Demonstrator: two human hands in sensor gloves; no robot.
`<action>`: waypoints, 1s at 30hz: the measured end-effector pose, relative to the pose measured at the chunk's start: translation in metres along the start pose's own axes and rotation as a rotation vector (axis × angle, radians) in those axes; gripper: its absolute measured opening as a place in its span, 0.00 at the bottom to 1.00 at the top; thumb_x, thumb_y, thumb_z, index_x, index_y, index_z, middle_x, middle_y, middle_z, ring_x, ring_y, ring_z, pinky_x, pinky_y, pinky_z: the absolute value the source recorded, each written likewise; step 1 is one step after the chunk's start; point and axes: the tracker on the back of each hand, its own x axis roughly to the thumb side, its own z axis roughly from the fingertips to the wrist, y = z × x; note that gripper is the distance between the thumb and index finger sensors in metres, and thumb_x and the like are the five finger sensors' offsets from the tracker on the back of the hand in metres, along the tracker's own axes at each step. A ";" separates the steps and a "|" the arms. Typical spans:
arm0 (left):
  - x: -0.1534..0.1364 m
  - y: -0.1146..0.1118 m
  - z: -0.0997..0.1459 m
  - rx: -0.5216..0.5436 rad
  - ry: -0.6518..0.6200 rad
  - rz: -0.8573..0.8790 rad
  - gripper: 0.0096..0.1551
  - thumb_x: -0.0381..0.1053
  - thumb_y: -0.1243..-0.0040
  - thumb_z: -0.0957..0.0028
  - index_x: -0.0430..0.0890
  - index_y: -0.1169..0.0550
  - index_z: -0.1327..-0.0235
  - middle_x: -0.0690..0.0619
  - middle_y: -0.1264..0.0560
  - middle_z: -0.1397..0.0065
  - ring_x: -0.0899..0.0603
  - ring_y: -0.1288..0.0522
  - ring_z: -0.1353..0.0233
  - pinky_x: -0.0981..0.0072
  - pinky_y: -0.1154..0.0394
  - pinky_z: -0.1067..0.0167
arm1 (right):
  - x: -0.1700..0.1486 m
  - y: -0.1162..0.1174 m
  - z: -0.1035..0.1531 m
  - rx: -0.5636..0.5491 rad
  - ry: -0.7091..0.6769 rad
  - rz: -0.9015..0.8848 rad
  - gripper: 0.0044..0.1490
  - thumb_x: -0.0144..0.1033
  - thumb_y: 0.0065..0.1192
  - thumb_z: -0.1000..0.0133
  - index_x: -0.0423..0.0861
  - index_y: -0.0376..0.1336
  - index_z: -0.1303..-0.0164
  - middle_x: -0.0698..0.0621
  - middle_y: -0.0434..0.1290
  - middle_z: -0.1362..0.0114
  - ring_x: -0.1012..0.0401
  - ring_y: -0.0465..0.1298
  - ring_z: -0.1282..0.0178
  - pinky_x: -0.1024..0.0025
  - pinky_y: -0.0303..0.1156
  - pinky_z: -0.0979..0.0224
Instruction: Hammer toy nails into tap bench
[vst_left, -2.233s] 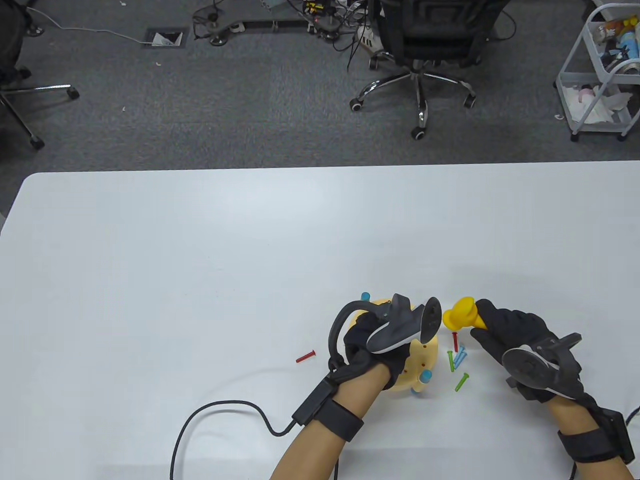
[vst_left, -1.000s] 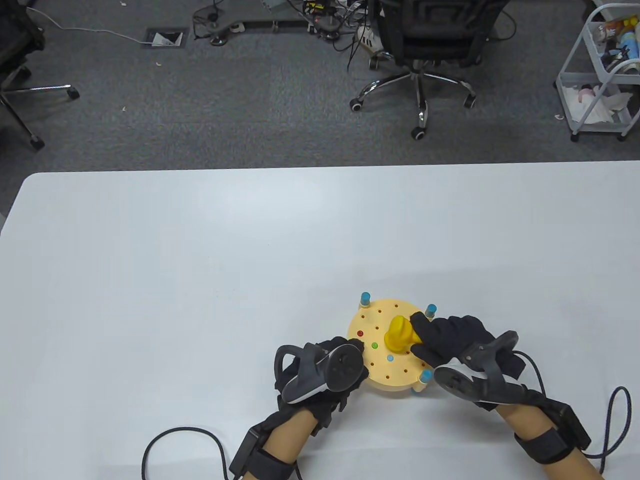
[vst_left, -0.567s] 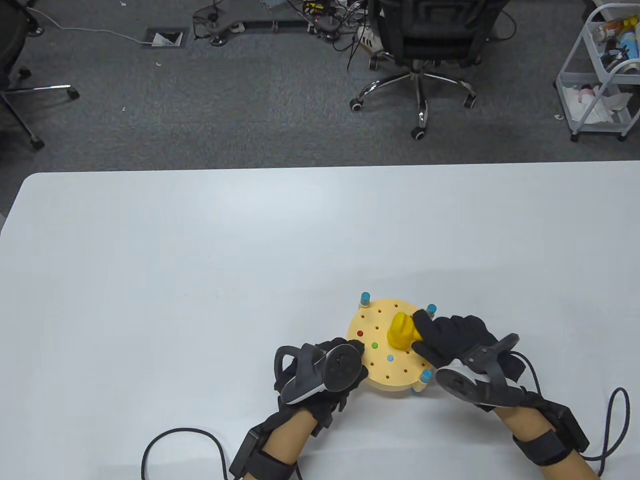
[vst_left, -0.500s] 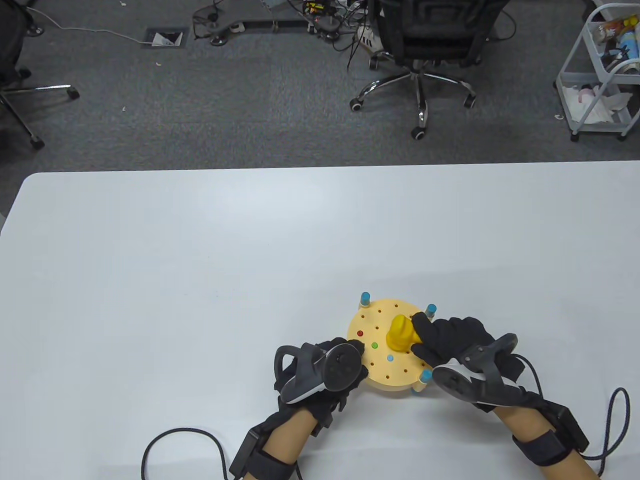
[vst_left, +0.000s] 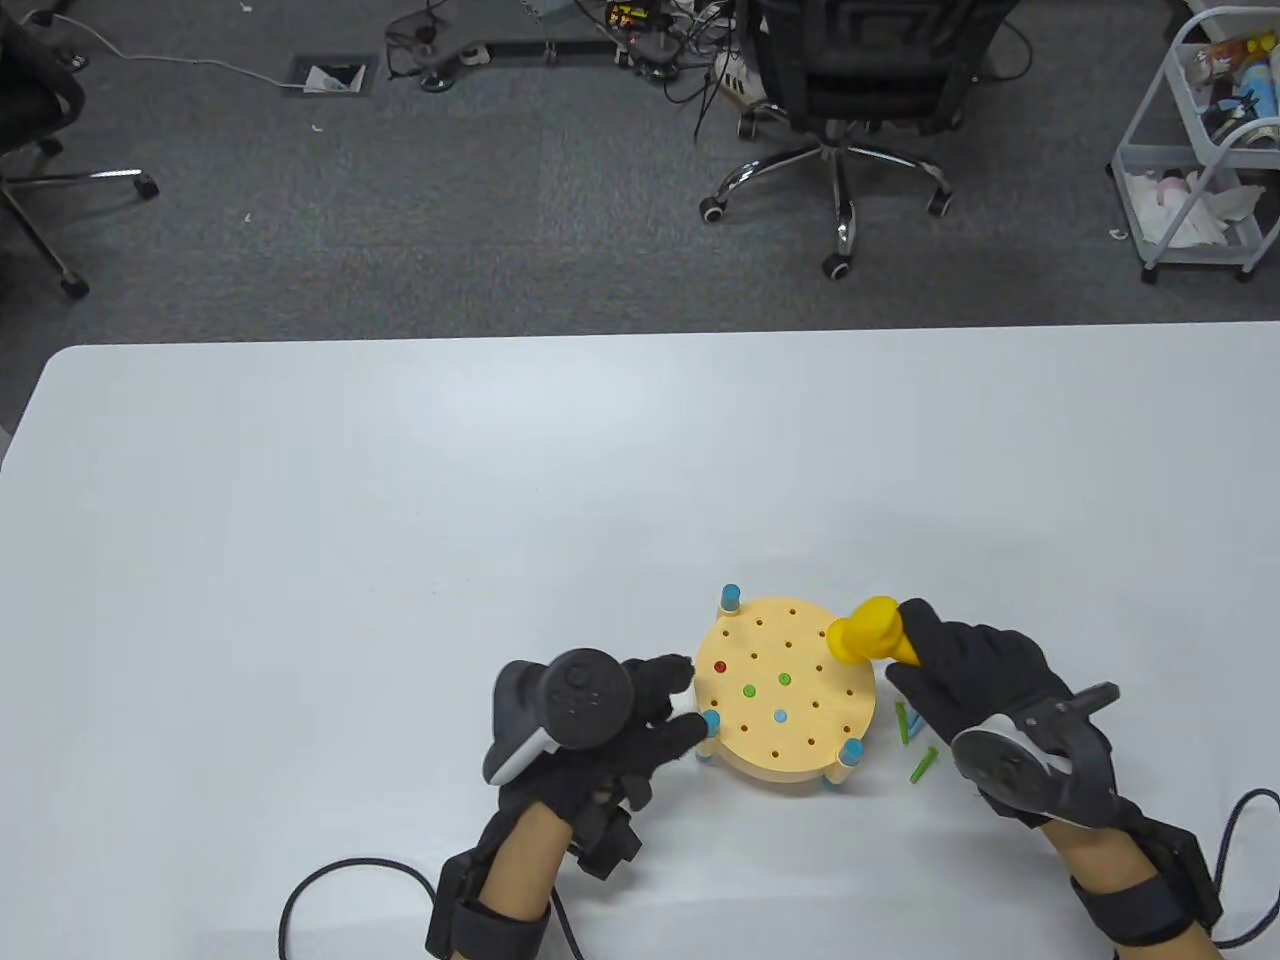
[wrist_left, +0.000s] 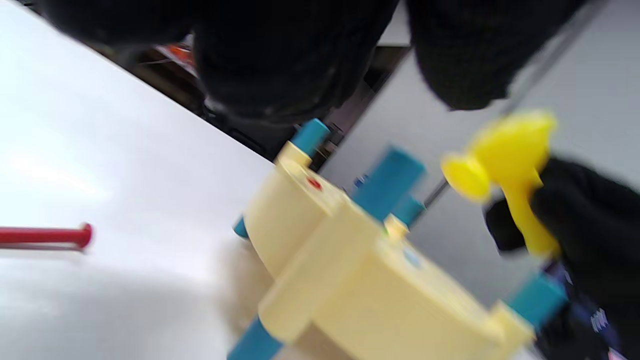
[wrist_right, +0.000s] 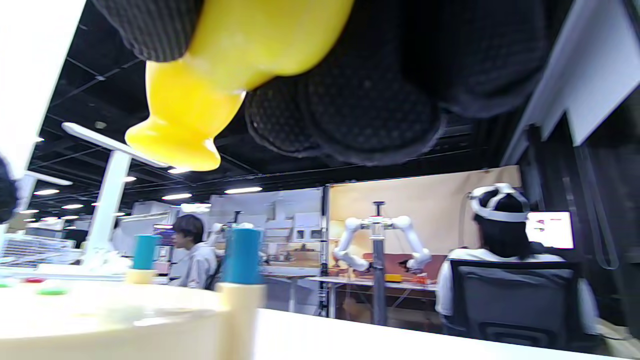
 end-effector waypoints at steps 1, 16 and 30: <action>-0.011 0.001 0.000 0.037 0.083 -0.042 0.33 0.55 0.36 0.58 0.43 0.24 0.39 0.40 0.19 0.52 0.49 0.20 0.66 0.58 0.23 0.68 | -0.010 -0.001 0.000 -0.005 0.031 0.001 0.41 0.57 0.48 0.50 0.47 0.63 0.32 0.53 0.81 0.51 0.59 0.84 0.62 0.60 0.79 0.48; -0.017 -0.060 -0.034 -0.091 0.210 -0.780 0.27 0.47 0.31 0.59 0.49 0.21 0.43 0.45 0.17 0.50 0.55 0.17 0.67 0.65 0.19 0.69 | -0.077 0.026 0.003 0.094 0.296 -0.065 0.41 0.58 0.48 0.50 0.46 0.64 0.32 0.53 0.81 0.52 0.59 0.83 0.63 0.60 0.79 0.48; -0.043 -0.027 -0.024 0.006 0.265 -0.435 0.26 0.47 0.39 0.60 0.47 0.21 0.46 0.42 0.17 0.54 0.55 0.20 0.71 0.62 0.20 0.70 | -0.072 0.028 0.003 0.104 0.271 -0.066 0.41 0.58 0.47 0.50 0.46 0.63 0.32 0.53 0.81 0.51 0.59 0.83 0.63 0.60 0.79 0.48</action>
